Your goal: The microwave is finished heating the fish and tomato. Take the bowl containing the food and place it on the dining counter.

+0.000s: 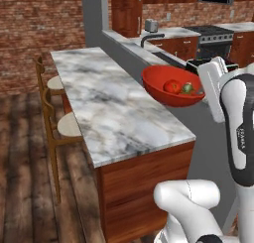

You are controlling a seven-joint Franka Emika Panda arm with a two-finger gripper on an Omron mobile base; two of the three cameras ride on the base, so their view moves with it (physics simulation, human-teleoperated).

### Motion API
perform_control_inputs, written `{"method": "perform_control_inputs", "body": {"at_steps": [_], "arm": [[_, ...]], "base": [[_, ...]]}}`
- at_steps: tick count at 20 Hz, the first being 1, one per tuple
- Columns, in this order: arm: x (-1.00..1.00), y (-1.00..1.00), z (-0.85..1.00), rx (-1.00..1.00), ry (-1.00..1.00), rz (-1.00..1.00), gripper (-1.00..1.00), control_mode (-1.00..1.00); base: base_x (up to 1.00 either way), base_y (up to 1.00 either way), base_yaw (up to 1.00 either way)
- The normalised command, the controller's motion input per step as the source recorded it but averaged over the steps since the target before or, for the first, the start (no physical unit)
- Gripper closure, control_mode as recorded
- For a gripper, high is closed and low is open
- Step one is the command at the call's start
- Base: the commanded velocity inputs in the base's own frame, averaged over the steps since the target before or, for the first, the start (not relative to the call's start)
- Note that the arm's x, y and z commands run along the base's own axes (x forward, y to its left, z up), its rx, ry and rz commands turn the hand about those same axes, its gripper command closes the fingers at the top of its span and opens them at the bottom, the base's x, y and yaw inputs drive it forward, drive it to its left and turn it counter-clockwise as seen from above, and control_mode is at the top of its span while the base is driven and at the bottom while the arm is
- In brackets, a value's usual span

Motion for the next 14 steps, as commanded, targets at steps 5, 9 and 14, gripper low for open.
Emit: {"method": "perform_control_inputs", "body": {"at_steps": [5, 9, 14], "arm": [[1.00, 0.23, -0.52, 0.00, 0.16, -0.06, 1.00, -1.00], [1.00, 0.33, -0.47, -0.03, 0.09, -0.07, 1.00, -1.00], [1.00, 0.39, -0.31, -0.07, 0.03, -0.08, 1.00, -1.00]], "base": [[0.00, 0.00, 0.00], [0.00, 0.00, 0.00], [0.00, 0.00, 0.00]]}}
